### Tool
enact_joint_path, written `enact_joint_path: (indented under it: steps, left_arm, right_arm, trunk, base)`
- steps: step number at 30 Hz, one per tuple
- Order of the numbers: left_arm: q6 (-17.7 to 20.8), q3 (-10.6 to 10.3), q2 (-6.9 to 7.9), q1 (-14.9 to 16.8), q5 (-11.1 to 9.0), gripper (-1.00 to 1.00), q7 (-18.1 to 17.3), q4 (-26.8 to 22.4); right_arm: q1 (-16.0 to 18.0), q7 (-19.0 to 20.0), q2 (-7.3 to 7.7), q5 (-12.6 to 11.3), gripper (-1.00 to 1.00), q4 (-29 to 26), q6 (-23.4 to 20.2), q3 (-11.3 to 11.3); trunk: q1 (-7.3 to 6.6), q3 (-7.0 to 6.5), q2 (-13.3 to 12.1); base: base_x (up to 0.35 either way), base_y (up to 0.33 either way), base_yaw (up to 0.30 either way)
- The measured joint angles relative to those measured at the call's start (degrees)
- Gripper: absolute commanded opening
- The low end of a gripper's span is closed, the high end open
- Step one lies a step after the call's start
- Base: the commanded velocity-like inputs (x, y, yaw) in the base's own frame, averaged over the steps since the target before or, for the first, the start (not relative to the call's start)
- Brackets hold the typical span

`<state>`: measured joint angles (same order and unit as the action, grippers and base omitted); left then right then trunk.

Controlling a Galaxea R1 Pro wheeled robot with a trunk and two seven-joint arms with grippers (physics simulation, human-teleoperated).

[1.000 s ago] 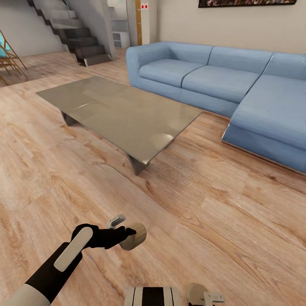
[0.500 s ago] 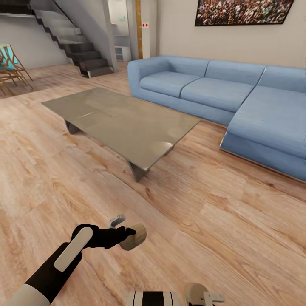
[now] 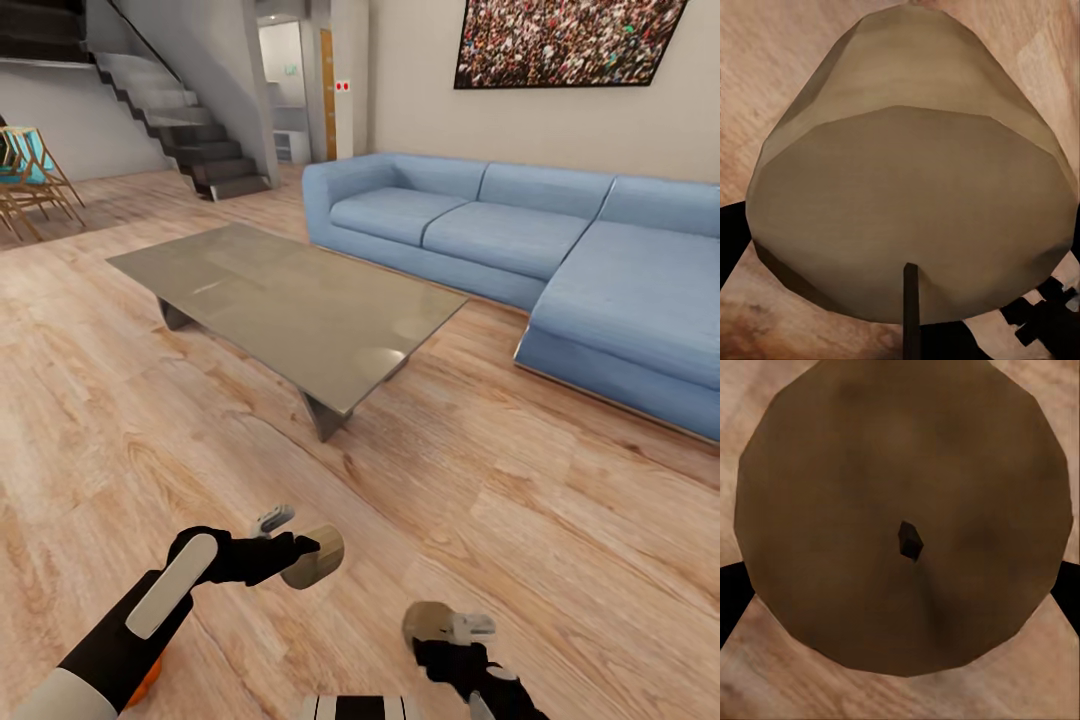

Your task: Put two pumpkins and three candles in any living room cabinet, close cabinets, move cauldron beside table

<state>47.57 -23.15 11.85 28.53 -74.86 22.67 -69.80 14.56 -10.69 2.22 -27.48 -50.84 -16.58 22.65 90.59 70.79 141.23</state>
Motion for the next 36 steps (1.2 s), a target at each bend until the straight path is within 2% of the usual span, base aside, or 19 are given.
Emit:
enact_joint_path:
  steps: [1,4,7,11,17,21,27,31,36]
  left_arm:
    - [0.0,0.03,0.03,0.0,0.03,-1.0,0.0,0.0]
    - [0.0,0.07,0.05,-0.01,-0.04,-1.0,0.01,-0.01]
    - [0.0,0.03,0.02,0.0,0.0,-1.0,0.0,0.0]
    - [-0.01,-0.09,-0.03,0.0,0.01,-1.0,0.0,0.0]
    - [0.02,0.35,-0.04,0.0,0.04,-1.0,0.08,-0.04]
    - [0.0,0.47,0.03,0.0,-0.11,-1.0,0.09,-0.71]
    - [0.08,0.6,0.07,0.0,-1.2,-1.0,0.17,-0.89]
    - [0.18,0.67,0.82,0.0,-1.41,-1.0,0.24,-0.88]
    - [0.16,0.74,1.15,-0.02,-1.58,-1.0,0.33,-0.89]
  right_arm:
    - [0.01,-0.02,0.09,0.4,-1.0,-3.73,-2.76,-1.94]
    - [-0.01,-0.05,0.23,0.6,-1.0,-11.41,-7.66,-5.51]
    - [0.0,-0.01,0.23,0.44,-1.0,-15.67,-10.56,-6.08]
    - [-0.01,0.05,0.11,0.56,-1.0,-17.81,-12.61,-6.21]
    - [0.01,0.09,0.02,0.03,-1.0,-24.88,-13.59,-6.29]
    - [-0.01,0.06,0.01,-0.21,-1.0,-25.67,-14.4,-6.35]
    - [-0.01,0.06,0.01,-0.28,-1.0,-25.96,-14.57,-6.36]
    - [-0.01,0.06,0.01,-0.28,-1.0,-25.98,-14.54,-6.36]
    - [0.0,0.06,0.0,-0.25,-1.0,-25.97,-14.59,-6.35]
  trunk:
    - [-0.22,-0.18,-0.4]
    - [-0.87,-0.71,-1.61]
    - [-1.54,-1.25,-2.81]
    - [-2.41,-1.97,-4.41]
    - [-2.42,-1.98,-4.43]
    - [-2.42,-1.97,-4.43]
    - [-3.73,-3.05,-6.82]
    - [-4.61,-3.77,-8.42]
    - [-5.71,-4.66,-10.43]
  base:
    - [0.0,0.0,0.0]
    - [0.0,0.0,0.0]
    - [0.0,0.0,0.0]
    - [0.0,0.0,0.0]
    - [0.0,0.0,0.0]
    - [0.0,0.0,0.0]
    - [0.0,0.0,0.0]
    - [0.0,0.0,0.011]
    - [-0.011,0.0,0.185]
